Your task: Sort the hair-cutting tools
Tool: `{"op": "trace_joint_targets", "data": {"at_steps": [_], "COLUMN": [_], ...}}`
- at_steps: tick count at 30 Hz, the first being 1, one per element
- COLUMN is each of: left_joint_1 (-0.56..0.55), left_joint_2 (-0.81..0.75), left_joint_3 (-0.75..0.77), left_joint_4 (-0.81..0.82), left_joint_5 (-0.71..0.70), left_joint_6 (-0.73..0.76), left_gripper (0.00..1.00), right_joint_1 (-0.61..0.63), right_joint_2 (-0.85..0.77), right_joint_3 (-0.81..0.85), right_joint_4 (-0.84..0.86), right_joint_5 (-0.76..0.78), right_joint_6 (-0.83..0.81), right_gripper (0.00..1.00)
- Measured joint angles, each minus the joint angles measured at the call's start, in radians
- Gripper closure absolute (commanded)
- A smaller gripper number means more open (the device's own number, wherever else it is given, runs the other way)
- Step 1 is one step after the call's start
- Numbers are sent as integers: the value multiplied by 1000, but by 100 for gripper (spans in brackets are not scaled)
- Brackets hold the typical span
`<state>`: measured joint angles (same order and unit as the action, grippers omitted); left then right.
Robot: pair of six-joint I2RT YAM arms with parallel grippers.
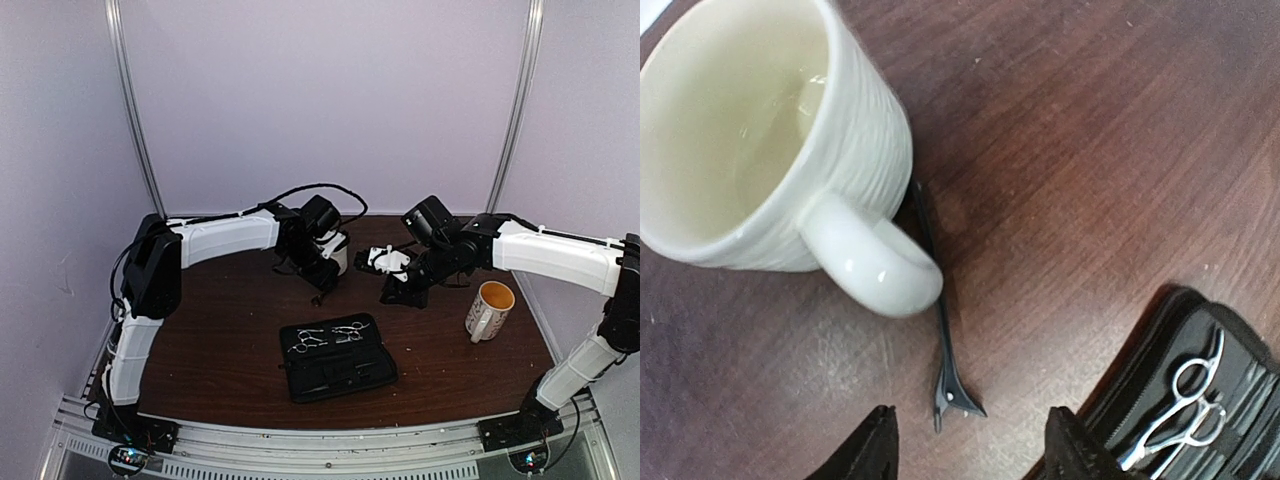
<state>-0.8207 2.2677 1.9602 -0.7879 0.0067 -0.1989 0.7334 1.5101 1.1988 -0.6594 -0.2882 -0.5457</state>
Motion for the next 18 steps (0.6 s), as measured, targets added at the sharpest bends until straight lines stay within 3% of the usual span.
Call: {"op": "trace_joint_targets", "data": {"at_steps": [6, 11, 18], "left_joint_1": [0, 0, 0], "left_joint_2": [50, 82, 126], "left_joint_3": [63, 97, 117], "left_joint_4": [-24, -48, -51], "left_joint_5": [-3, -10, -44], "left_joint_6": [18, 27, 36], "left_gripper": [74, 67, 67], "right_joint_1": [0, 0, 0], "right_joint_2": [0, 0, 0], "right_joint_3": [-8, -9, -14], "right_joint_4": [5, 6, 7], "right_joint_5": [0, 0, 1], "right_joint_6": [0, -1, -4], "right_gripper": [77, 77, 76]}}
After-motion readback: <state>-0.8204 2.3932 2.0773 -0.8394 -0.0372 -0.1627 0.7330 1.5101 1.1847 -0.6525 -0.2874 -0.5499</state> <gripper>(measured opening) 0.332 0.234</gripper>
